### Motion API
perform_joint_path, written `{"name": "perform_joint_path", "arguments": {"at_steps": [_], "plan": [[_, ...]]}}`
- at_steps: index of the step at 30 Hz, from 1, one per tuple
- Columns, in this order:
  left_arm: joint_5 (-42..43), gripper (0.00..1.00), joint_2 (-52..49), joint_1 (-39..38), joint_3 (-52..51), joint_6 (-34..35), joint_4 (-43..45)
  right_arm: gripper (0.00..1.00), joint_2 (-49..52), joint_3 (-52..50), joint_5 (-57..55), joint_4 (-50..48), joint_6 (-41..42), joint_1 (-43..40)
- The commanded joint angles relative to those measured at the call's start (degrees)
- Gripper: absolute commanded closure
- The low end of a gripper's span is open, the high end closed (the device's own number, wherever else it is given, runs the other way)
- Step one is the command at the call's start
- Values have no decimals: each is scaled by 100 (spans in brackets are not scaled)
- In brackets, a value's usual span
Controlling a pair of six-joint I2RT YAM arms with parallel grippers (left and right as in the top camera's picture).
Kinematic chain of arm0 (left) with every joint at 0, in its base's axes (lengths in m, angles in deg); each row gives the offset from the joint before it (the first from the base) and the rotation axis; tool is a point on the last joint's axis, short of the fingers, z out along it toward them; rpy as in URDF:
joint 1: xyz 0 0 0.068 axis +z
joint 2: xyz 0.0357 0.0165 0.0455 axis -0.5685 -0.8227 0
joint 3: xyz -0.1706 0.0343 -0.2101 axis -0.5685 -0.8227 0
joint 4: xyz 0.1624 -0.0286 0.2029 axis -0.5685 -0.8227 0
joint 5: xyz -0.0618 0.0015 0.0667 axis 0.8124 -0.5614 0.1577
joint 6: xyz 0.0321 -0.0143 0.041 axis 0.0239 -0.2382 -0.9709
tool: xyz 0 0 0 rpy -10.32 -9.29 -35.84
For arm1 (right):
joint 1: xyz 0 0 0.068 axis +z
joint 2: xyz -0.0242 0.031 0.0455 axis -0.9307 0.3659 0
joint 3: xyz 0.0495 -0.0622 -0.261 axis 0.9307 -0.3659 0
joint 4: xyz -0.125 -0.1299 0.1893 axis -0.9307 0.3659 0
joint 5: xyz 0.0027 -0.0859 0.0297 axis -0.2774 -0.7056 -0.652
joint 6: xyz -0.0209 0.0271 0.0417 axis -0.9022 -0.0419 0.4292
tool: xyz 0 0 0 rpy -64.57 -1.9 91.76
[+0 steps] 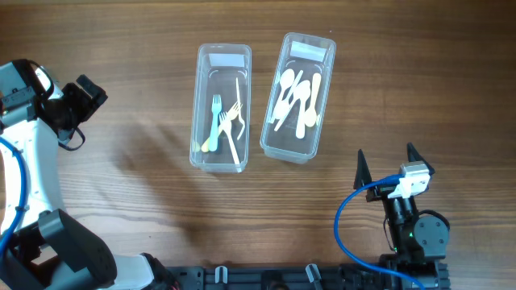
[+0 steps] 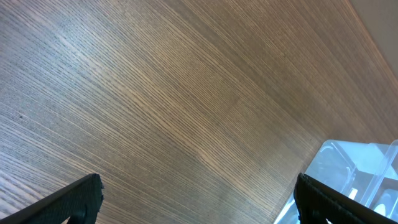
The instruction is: Pack container
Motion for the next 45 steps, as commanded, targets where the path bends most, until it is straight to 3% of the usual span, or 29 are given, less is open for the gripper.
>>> {"name": "perform_joint_path", "arguments": {"at_steps": [1,32,39,45], "plan": [[28,0,76,17,59,48,0,0,-90,-11,31,-13,-70,-20],[-15,0,212,59,59,9,2,0,-90,-11,31,-13,-72,-20],[-13,0,1539,85,57,11,-2,0,-90,-11,31,-13,-74,-20],[-146,0,3453,85,52,9,-452,0,-90,-11,31,-13,-70,-20]]}}
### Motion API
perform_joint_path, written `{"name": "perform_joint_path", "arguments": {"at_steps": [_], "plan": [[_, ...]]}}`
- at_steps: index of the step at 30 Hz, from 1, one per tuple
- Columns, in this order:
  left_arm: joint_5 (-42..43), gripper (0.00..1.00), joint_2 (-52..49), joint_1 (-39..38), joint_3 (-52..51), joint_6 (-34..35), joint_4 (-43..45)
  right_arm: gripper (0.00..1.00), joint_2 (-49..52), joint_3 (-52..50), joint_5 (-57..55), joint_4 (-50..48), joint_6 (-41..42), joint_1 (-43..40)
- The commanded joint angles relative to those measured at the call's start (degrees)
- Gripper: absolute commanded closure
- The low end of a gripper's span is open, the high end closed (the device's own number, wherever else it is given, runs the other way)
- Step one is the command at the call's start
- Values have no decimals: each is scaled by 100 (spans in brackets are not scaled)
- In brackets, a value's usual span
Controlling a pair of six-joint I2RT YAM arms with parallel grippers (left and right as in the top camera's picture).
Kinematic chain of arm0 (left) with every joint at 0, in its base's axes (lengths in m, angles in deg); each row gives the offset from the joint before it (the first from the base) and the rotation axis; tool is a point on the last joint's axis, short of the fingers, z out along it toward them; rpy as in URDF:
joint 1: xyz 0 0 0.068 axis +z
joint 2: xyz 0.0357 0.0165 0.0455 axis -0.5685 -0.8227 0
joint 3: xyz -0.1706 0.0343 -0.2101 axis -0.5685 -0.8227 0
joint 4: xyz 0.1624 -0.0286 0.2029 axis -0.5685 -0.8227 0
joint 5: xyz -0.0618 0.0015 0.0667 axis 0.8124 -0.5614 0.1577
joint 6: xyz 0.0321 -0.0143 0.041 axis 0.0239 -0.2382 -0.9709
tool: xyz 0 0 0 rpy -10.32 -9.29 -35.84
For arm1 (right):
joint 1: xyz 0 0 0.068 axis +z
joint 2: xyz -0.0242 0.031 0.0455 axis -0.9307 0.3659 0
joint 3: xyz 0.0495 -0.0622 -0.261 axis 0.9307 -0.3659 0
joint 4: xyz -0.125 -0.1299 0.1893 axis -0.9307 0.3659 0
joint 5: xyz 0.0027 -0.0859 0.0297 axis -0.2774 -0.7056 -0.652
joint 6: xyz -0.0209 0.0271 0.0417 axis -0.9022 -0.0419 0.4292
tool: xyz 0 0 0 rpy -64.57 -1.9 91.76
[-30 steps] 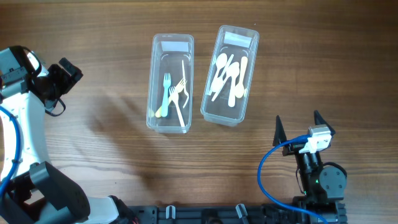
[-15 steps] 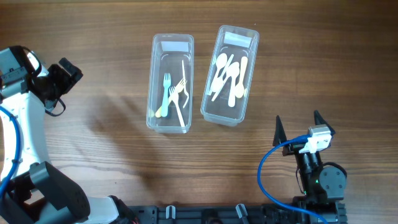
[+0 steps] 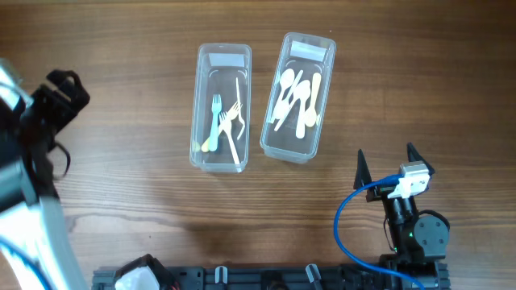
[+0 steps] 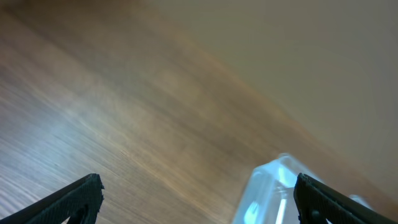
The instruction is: Pack container
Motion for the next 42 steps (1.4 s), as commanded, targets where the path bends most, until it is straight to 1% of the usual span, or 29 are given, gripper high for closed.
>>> {"name": "perform_joint_path", "arguments": {"at_steps": [1,4,6,10,14,17,23,25,29,35,39,42], "plan": [[-98,0,1102,17,24,9,-562,0,-90,-11,31,-17,-31,-20],[-240,0,1873,-181,-142,7,-935,0,-90,-11,31,-17,-28,-20],[-450,0,2586,-415,-435,9,-1073,0,-90,-11,31,-17,-31,-20],[-651,0,3823,-717,-1300,7,-809,0,-90,-11,31,-17,-31,-20],[-763,0,4575,-883,-2435,7,105,0,-90,-11,31,-17,-31,-20],[-761,0,4990,-1012,-3598,9,1213,0,-90,-11,31,-17,-31,-20],[-758,0,5466,-1447,-5499,11,3147,0,-90,-11,31,-17,-31,-20],[-758,0,5565,-1532,-5853,11,3405,0,-90,-11,31,-17,-31,-20],[-758,0,5884,-1681,-6229,11,3421,1,-90,-11,28,-15,-31,-20],[-758,0,6402,-1692,-6629,11,3410,0,-90,-11,31,-17,-31,-20],[-756,0,6439,-1759,-6874,11,3405,0,-90,-11,28,-17,-31,-20],[-761,0,6439,-1921,-6929,9,3191,0,-90,-11,31,-15,-28,-20]]}}
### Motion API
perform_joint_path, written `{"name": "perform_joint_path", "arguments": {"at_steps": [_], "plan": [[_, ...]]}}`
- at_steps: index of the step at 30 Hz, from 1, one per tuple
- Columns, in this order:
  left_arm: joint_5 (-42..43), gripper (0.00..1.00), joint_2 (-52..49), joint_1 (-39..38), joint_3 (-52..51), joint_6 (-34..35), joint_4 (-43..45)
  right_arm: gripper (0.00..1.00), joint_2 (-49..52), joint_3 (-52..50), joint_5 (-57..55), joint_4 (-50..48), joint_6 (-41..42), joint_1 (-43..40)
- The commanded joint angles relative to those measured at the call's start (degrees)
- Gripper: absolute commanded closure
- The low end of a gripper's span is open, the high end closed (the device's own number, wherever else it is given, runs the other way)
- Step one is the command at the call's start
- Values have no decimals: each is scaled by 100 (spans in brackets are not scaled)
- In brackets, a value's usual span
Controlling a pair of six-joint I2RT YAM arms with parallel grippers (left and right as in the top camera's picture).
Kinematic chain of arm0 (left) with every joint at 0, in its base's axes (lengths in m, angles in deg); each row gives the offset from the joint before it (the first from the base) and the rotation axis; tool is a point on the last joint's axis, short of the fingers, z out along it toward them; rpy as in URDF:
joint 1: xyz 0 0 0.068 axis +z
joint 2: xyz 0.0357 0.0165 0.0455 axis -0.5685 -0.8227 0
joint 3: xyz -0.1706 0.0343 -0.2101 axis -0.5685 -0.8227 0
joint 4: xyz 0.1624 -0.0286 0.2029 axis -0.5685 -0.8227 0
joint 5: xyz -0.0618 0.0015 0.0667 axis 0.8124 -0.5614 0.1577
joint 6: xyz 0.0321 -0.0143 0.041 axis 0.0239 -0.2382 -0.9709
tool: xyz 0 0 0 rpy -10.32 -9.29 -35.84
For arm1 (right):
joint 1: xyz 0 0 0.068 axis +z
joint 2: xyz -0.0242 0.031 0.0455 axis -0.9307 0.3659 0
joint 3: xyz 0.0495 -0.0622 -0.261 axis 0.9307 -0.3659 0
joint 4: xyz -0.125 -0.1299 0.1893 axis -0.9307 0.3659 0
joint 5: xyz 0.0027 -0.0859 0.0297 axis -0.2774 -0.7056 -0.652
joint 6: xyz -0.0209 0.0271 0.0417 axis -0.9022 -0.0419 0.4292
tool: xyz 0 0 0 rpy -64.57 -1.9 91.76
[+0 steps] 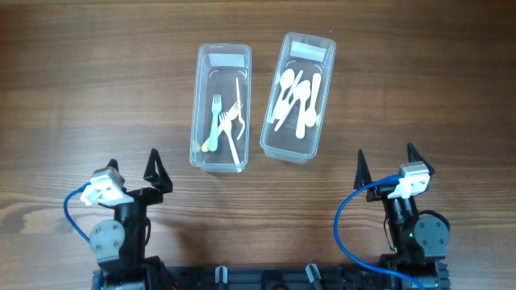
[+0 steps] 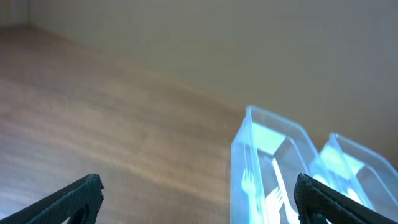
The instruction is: Pack container
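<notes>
Two clear plastic containers stand side by side at the back of the wooden table. The left container [image 1: 222, 109] holds several forks [image 1: 226, 121]; the tilted right container [image 1: 297, 97] holds several white spoons [image 1: 294, 97]. My left gripper [image 1: 133, 169] sits low at the front left, open and empty, facing the containers. In the left wrist view the gripper [image 2: 198, 199] spreads wide, with the fork container [image 2: 267, 168] ahead on the right and the spoon container [image 2: 357, 168] beyond it. My right gripper [image 1: 385, 159] is open and empty at the front right.
A black rail [image 1: 266, 278] runs along the table's front edge between the two arm bases. A blue cable [image 1: 347, 217] loops beside the right arm and another blue cable [image 1: 71, 211] beside the left. Bare wood [image 1: 97, 72] lies left of the containers.
My left arm was stretched out at the table's left edge; now it is folded at the front left, its open gripper facing the containers. Right arm and containers are unchanged.
My left arm first reached out over the far left of the table, its open gripper above bare wood. Then it was blurred at the left edge, further from the containers. Now it rests at the front left, open. The cutlery has not moved.
</notes>
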Motion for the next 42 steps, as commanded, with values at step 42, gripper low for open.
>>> {"name": "perform_joint_path", "arguments": {"at_steps": [42], "plan": [[-308,0,68,-238,-120,-466,-142,1,-68,-11,31,-17,-28,-20]]}}
